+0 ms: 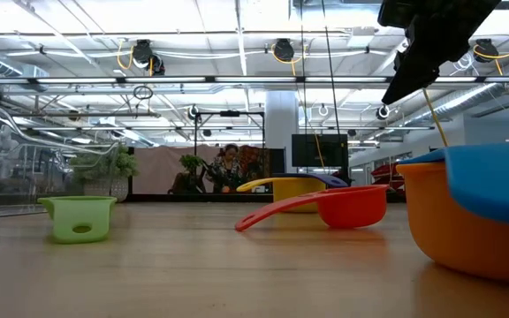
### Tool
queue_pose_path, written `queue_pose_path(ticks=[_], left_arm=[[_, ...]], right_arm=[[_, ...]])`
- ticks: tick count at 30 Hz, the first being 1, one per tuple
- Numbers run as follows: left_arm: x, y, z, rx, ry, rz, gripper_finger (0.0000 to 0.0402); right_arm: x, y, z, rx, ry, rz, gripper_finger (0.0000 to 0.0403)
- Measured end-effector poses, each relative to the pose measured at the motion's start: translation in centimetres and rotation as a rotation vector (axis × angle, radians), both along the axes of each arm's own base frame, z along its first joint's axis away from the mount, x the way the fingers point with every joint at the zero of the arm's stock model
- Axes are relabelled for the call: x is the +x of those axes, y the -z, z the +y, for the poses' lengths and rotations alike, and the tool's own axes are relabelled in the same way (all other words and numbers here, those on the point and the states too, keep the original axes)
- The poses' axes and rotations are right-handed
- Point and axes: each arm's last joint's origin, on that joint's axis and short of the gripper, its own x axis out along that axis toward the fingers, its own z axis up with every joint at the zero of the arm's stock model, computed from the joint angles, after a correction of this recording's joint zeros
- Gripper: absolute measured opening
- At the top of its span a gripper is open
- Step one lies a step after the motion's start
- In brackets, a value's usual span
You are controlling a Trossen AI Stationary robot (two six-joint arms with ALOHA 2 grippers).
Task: Nest measuring cups in basket
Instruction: Move the blue measuring cup to the center of the table
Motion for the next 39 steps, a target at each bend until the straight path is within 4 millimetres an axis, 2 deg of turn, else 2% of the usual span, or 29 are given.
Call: queue_pose_path(ticks=[5, 10, 14, 17, 23, 27, 30, 34, 39], left_arm=[[2.7, -1.7, 1.3, -0.009, -0.023, -0.06, 0.0007], [5.6, -4.9, 3.8, 0.099, -0.019, -0.148, 0.0005], [8.3, -7.3, 6.8, 0.192, -0.014, -0.238, 0.0004], [10.1, -8.1, 10.1, 0.258, -0.018, -0.279, 0.0004], [12.5, -8.2, 17.0, 0.302, -0.032, -0.293, 0.0004], [13.3, -8.2, 20.0, 0.246, -0.039, -0.316, 0.0004], [13.9, -7.3, 21.1, 0.199, -0.032, -0.299, 0.0004], [14.5, -5.4, 21.4, 0.169, -0.012, -0.236, 0.0004], [15.5, -1.9, 21.5, 0.177, 0.036, -0.142, 0.0004]], right_arm=[[0.0, 0.0, 0.0, 0.01, 0.005, 0.0, 0.0176], [-0.1, 0.0, 0.3, 0.009, -0.009, 0.0, 0.0176], [-0.1, 0.0, 0.6, 0.008, -0.022, -0.001, 0.0176], [-0.2, 0.0, 0.7, 0.007, -0.031, -0.001, 0.0176], [-0.3, 0.0, 1.4, 0.023, -0.046, -0.001, 0.0176], [-0.4, 0.0, 1.7, 0.036, -0.049, -0.002, 0.0176], [-0.5, 0.0, 2.0, 0.045, -0.047, -0.002, 0.0176], [-0.6, 0.0, 2.2, 0.051, -0.052, -0.002, 0.0176], [-0.5, 0.0, 2.2, 0.048, -0.05, -0.004, 0.0176]])
